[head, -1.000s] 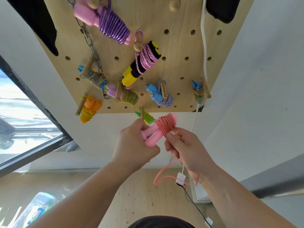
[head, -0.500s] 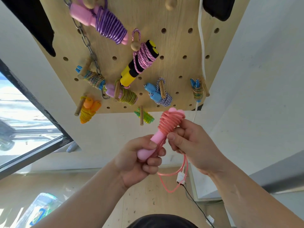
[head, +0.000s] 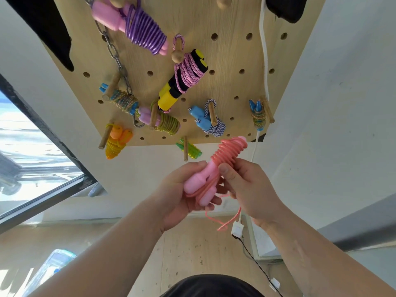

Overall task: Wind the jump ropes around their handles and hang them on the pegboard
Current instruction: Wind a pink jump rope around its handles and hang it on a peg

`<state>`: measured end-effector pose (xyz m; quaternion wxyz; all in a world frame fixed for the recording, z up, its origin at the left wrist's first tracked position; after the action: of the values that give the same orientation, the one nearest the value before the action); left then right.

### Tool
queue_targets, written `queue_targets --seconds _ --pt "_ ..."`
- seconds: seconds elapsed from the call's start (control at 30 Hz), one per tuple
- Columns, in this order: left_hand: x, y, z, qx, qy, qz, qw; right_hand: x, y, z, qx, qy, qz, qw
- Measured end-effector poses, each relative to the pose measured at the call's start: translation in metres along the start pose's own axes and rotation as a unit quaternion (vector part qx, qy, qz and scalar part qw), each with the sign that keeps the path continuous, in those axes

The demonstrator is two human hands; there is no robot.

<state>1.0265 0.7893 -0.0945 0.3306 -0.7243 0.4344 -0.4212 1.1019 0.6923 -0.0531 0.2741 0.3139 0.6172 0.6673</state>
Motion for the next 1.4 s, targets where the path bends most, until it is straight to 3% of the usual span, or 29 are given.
queue_targets --seconds 0.03,0.1,0.17,0.23,0.37,0.4,0.53,0.6,0.67,0.77,0.87,0.93,1.0,1.03,1.1,1.13,1.17,1.2,1.27,1.4 --pt "-0.014 -0.004 -0.001 0.047 -0.09 0.06 0.993 -0.004 -0.003 0.0 0.01 -0.025 -0.008 1.0" --pt "-0.024 -0.022 -0.015 0.172 -0.214 0.203 0.94 -0.011 -0.008 0.001 0.021 -0.075 -0.032 0.996" --pt "-0.006 -0.028 -0.023 0.263 -0.216 0.369 0.865 -0.015 -0.011 0.001 0.03 -0.111 -0.037 0.993" --pt "0.002 -0.026 -0.023 0.299 -0.236 0.484 0.788 -0.012 -0.012 0.002 0.038 -0.126 -0.029 0.991" --pt "-0.002 -0.044 -0.03 0.377 -0.317 0.522 0.697 -0.003 -0.004 0.003 0.017 -0.095 -0.053 0.994" --pt "-0.006 -0.047 -0.032 0.38 -0.32 0.506 0.705 -0.001 -0.001 0.004 0.01 -0.072 -0.062 0.995" --pt "-0.026 -0.042 -0.02 0.258 -0.278 0.325 0.866 0.004 0.003 0.004 -0.006 0.011 -0.078 0.997" --pt "-0.027 -0.032 -0.011 0.197 -0.225 0.185 0.936 0.003 0.004 0.006 0.0 0.024 -0.08 0.997" --pt "-0.021 -0.022 -0.004 0.144 -0.144 0.046 0.978 0.0 0.006 0.009 0.005 0.038 -0.093 0.995" --pt "-0.002 -0.008 -0.002 0.059 -0.005 -0.068 0.996 -0.005 0.006 0.013 0.017 0.062 -0.079 0.995" --pt "0.018 0.005 -0.005 -0.015 0.149 -0.125 0.981 -0.004 0.009 0.014 0.011 0.102 -0.04 0.994" --pt "0.026 0.008 -0.007 -0.04 0.211 -0.159 0.964 -0.001 0.015 0.013 -0.012 0.1 -0.014 0.995" --pt "0.027 0.006 -0.006 -0.041 0.203 -0.147 0.967 -0.001 0.018 0.011 -0.024 0.061 -0.002 0.998" --pt "0.023 0.004 -0.002 -0.028 0.162 -0.103 0.981 -0.003 0.017 0.011 -0.027 0.033 -0.001 0.999" --pt "-0.001 -0.006 0.004 0.052 -0.012 0.064 0.997 -0.01 0.01 0.012 -0.01 -0.031 0.002 0.999" --pt "-0.014 -0.018 0.0 0.114 -0.118 0.167 0.972 -0.015 0.005 0.012 0.007 -0.064 0.008 0.998" --pt "-0.021 -0.032 -0.01 0.179 -0.204 0.27 0.924 -0.02 0.0 0.012 0.024 -0.094 0.013 0.995" --pt "-0.018 -0.041 -0.017 0.236 -0.241 0.366 0.868 -0.022 -0.004 0.012 0.04 -0.118 0.022 0.992" --pt "-0.001 -0.047 -0.021 0.303 -0.244 0.496 0.776 -0.021 -0.008 0.012 0.056 -0.142 0.045 0.987" --pt "0.002 -0.057 -0.022 0.364 -0.297 0.552 0.689 -0.008 -0.009 0.011 0.064 -0.136 0.038 0.988"
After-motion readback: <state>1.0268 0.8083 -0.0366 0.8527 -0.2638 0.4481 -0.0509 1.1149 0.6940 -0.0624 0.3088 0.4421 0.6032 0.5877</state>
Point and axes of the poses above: each hand's wrist, its own z-axis towards the middle knuckle, its own x-axis out of the palm, y = z × x, the point moved 9 cm from there along z, towards the middle knuckle, and after that the axes turned 7 degrees about z, right-handed, at the moved point
